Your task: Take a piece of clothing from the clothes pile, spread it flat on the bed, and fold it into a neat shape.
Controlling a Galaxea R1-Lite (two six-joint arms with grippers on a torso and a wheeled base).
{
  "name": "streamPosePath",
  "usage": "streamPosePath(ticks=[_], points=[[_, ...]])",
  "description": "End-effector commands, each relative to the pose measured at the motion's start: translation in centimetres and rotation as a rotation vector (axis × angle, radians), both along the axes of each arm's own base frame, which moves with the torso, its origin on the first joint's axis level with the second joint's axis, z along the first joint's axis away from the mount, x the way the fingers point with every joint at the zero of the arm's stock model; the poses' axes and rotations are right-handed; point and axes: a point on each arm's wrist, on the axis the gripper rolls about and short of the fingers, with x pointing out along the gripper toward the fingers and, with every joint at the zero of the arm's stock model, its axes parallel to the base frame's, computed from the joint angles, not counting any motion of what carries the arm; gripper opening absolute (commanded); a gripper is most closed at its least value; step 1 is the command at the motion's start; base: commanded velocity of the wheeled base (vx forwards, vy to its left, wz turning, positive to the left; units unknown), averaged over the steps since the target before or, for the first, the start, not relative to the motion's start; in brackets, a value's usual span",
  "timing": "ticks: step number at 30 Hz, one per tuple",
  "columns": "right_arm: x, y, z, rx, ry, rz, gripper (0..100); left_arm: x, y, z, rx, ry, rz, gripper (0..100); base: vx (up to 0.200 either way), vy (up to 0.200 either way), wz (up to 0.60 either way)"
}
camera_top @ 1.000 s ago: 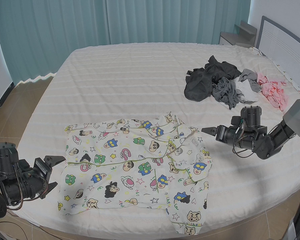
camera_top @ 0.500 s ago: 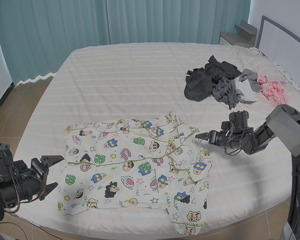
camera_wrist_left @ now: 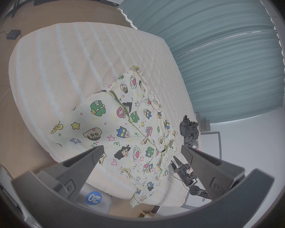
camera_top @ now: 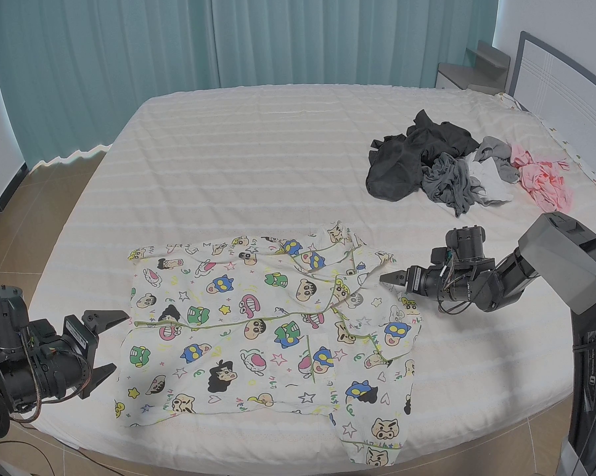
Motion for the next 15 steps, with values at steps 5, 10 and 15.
streamPosePath(ticks=[5,10,15], points=[[-0.03,0.39,-0.61,0.009,0.015,0.019,0,0.20,-0.01,-0.26,0.000,0.015,0.001,100,0.000,0.000,0.00],[-0.12,0.23,-0.60,0.028,0.026,0.002,0,0.19,-0.01,-0.17,0.001,0.010,0.002,100,0.000,0.000,0.00],[-0.08,-0.33,-0.33,0.070,0.049,-0.041,0,0.18,-0.03,-0.23,0.000,0.014,0.001,100,0.000,0.000,0.00]])
